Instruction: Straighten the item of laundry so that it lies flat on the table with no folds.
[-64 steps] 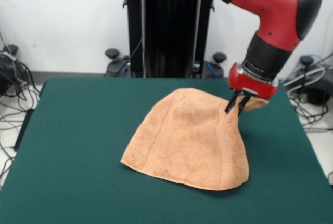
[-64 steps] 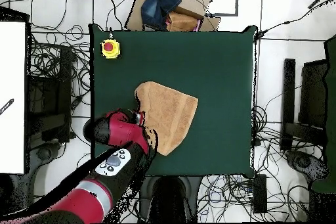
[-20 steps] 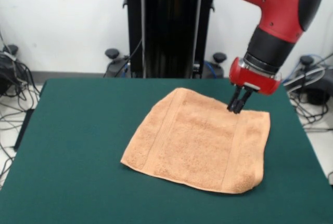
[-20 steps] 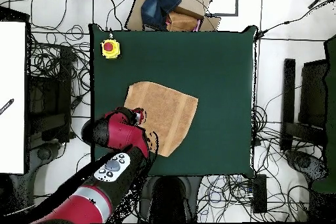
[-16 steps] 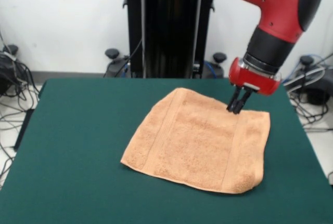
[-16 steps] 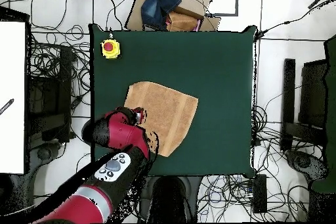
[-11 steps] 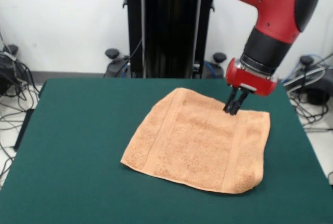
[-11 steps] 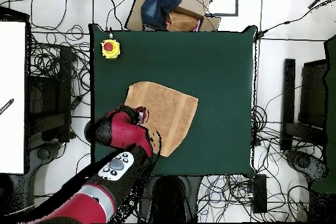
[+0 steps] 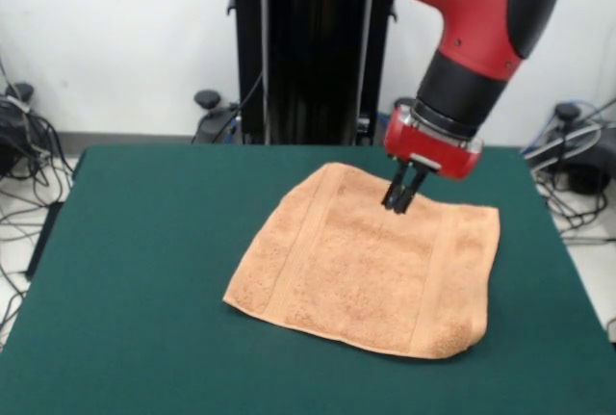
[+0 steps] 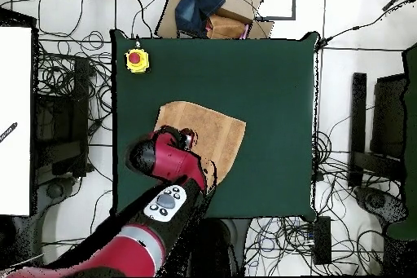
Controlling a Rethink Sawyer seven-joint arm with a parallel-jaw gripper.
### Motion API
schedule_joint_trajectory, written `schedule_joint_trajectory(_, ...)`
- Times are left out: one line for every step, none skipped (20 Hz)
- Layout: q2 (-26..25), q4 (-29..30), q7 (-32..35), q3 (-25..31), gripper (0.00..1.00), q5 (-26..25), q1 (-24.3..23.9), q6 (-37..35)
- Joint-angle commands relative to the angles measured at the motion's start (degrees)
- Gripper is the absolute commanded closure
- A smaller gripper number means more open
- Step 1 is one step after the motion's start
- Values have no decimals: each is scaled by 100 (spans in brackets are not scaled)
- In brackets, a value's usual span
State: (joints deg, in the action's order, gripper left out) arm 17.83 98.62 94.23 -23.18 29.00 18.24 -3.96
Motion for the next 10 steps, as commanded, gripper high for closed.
schedule_joint_trajectory(677, 10, 886, 381, 100, -185, -8, -1479)
schedule_joint_trajectory(706, -23, 893, 287, 100, -208, 47, -1627)
schedule_joint_trajectory(729, -55, 911, 194, 100, -230, 103, -1768)
schedule_joint_trajectory(770, -54, 919, 150, 100, -250, 128, -1857)
schedule_joint_trajectory(820, -39, 924, 123, 100, -264, 140, -1917)
schedule_joint_trajectory(861, -27, 902, 100, 100, -300, 154, -1985)
schedule_joint_trajectory(900, -18, 902, 88, 100, -314, 156, -2051)
schedule_joint_trajectory(940, -8, 902, 76, 100, -328, 158, -2116)
schedule_joint_trajectory(968, 8, 909, 81, 100, -335, 150, -2146)
schedule_joint_trajectory(975, 6, 893, 57, 100, -373, 165, -2109)
